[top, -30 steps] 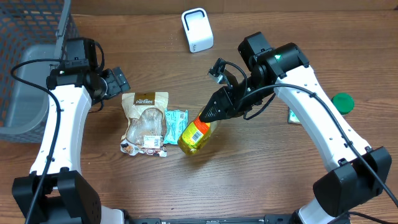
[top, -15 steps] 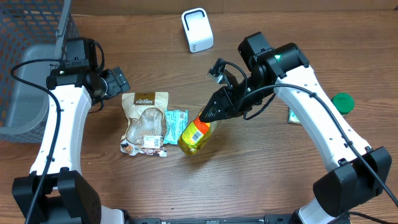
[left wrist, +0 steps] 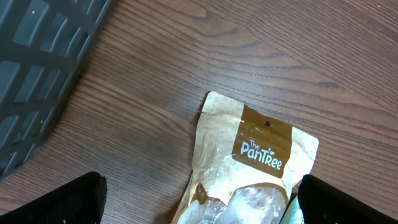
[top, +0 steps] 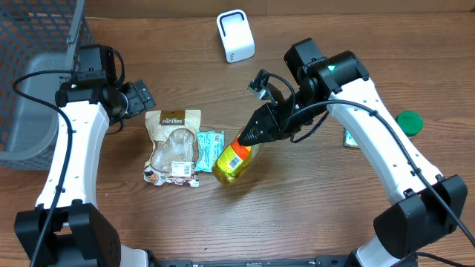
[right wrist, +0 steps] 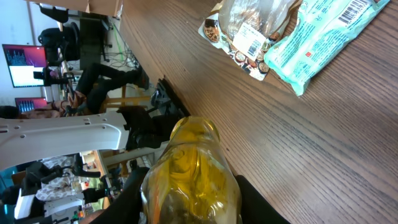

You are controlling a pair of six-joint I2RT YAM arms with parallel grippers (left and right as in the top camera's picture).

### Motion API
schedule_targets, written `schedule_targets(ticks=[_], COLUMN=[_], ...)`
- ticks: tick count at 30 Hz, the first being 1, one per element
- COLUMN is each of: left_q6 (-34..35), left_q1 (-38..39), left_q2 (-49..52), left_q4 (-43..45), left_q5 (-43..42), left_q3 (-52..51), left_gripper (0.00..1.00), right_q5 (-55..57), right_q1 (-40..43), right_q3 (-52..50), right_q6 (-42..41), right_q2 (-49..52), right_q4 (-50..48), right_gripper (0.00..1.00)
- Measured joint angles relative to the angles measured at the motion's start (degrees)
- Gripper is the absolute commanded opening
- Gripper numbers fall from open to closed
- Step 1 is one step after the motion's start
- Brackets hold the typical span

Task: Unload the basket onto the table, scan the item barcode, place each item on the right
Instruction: 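Lift the yellow bottle and tilt it sideways with the right gripper, then raise the yellow bottle upright and carry it toward the scanner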

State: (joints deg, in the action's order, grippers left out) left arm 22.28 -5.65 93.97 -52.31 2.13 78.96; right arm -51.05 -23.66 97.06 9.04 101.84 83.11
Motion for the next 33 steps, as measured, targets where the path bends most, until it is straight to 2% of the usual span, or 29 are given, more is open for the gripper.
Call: schedule_targets(ticks=[23,28,33], left_q6=[0.0,0.0,0.0], left_q1=[0.0,0.0,0.0], left_q2=[0.0,0.0,0.0], left_q4=[0.0,0.0,0.0], left_q5=[0.0,0.0,0.0], left_q3=[0.0,0.0,0.0], left_gripper=[1.0,1.0,1.0], right_q5=[0.0,0.3,2.2], right_q1=[0.0,0.0,0.0], right_q3=[0.0,0.0,0.0], right_q6=[0.0,0.0,0.0], right_q2=[0.0,0.0,0.0], right_q4=[-1.5,-2.2,-2.2], right_gripper=[0.17,0.12,0.12])
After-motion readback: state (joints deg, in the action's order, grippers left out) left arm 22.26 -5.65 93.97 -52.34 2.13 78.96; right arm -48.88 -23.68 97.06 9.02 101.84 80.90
